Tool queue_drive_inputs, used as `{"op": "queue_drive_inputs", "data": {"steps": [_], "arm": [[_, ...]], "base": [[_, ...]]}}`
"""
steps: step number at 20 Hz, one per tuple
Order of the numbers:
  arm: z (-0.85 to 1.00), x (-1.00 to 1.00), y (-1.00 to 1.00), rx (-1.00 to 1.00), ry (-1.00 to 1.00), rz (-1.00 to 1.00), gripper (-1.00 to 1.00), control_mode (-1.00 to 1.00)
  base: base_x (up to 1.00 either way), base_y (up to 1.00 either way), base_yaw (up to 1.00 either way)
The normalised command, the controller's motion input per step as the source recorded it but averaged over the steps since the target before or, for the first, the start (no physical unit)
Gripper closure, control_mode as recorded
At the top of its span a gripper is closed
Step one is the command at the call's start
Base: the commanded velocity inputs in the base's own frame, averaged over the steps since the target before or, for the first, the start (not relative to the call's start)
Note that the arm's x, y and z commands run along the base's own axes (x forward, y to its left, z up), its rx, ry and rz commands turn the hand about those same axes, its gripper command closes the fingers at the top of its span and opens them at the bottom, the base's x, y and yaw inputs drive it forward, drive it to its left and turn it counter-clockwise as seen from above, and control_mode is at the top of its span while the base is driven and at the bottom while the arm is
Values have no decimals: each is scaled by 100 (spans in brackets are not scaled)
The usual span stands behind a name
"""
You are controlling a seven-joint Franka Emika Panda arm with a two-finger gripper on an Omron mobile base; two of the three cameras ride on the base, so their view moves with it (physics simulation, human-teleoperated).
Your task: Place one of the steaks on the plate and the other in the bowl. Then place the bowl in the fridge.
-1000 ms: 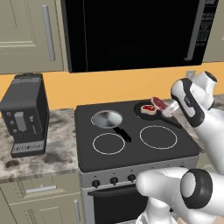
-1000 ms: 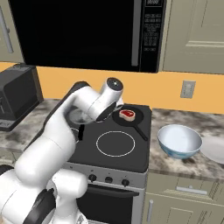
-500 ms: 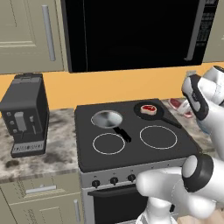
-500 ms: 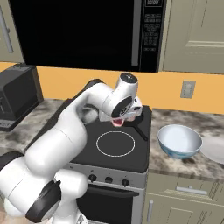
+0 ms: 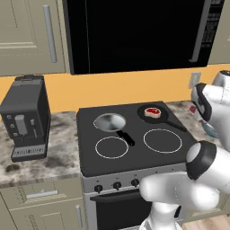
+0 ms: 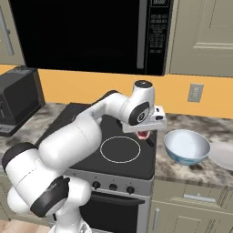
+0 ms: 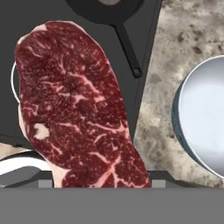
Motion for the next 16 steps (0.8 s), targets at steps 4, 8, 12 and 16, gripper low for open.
{"op": "queue_drive_inputs", "data": {"steps": [4,8,12,16], "arm": [[-10,-4,-86,0,8,-12,100,-100],[-6,0,-71,0,0,-6,100,-100],[-21,12,-70,0,4,-4,100,-100],[-17,16,-57,0,4,-2,100,-100]], "base": [[0,0,0],[0,0,0],[0,0,0],[0,0,0]]}}
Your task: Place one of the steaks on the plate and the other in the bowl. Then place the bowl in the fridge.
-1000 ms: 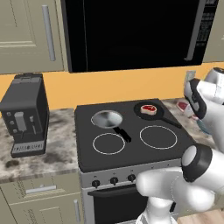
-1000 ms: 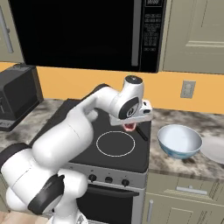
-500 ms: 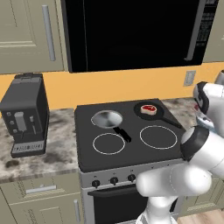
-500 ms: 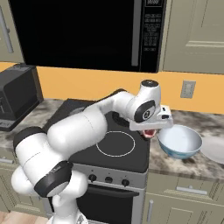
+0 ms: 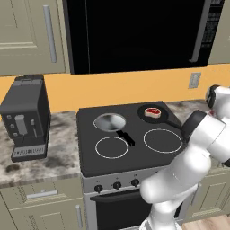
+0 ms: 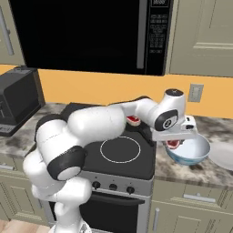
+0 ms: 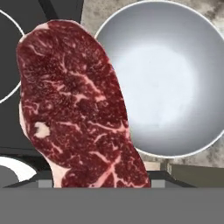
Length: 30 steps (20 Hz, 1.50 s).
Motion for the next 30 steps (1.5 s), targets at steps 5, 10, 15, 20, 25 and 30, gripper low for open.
{"op": "queue_drive_inputs", "data": {"steps": [5,10,15,20,25,30], "arm": [[-7,25,-42,0,2,0,100,-100],[-24,29,-25,0,1,0,100,-100],[-23,6,-6,0,0,0,100,-100],[-31,11,-2,0,0,0,100,-100],[-30,18,0,0,0,0,100,-100],[-19,28,0,0,3,0,-100,-100]], "base": [[0,0,0],[0,0,0],[0,0,0],[0,0,0],[0,0,0],[0,0,0]]}}
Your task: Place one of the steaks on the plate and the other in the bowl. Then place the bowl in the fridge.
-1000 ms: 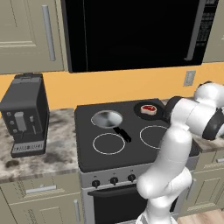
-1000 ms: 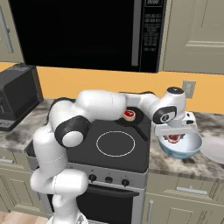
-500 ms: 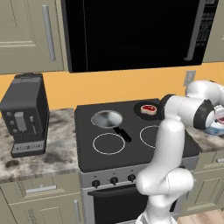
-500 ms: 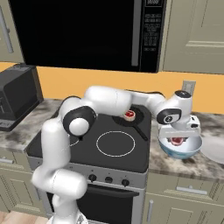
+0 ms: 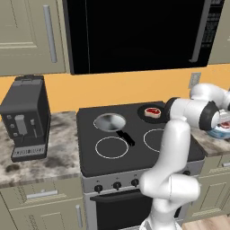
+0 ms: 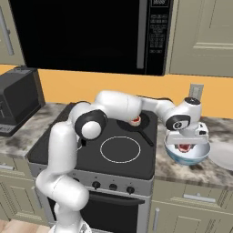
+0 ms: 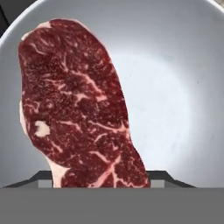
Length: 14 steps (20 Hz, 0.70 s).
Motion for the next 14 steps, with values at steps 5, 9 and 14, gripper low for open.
{"op": "queue_drive_inputs", "data": {"steps": [5,9,14], "arm": [[-5,8,-1,0,1,0,-100,-100],[0,0,0,0,0,0,-100,-100],[2,-1,0,0,0,0,-100,-100]], "base": [[0,0,0],[0,0,0],[0,0,0]]}}
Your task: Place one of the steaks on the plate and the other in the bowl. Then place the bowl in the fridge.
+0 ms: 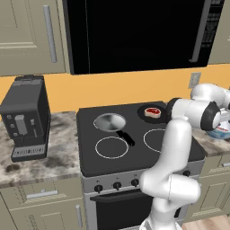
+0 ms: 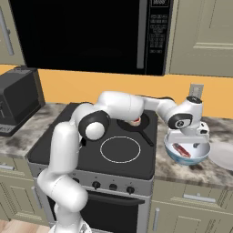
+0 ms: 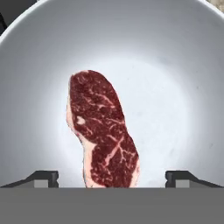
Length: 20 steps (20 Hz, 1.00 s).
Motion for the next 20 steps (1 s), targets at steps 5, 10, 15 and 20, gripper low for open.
{"op": "queue_drive_inputs", "data": {"steps": [5,10,15,20], "arm": [[69,-26,6,3,-3,0,-100,-100],[58,-32,68,3,-7,0,-100,-100],[17,-27,85,-3,-1,8,-100,-100],[7,-33,78,-14,0,15,-100,-100]], "base": [[0,0,0],[0,0,0],[0,0,0],[0,0,0]]}}
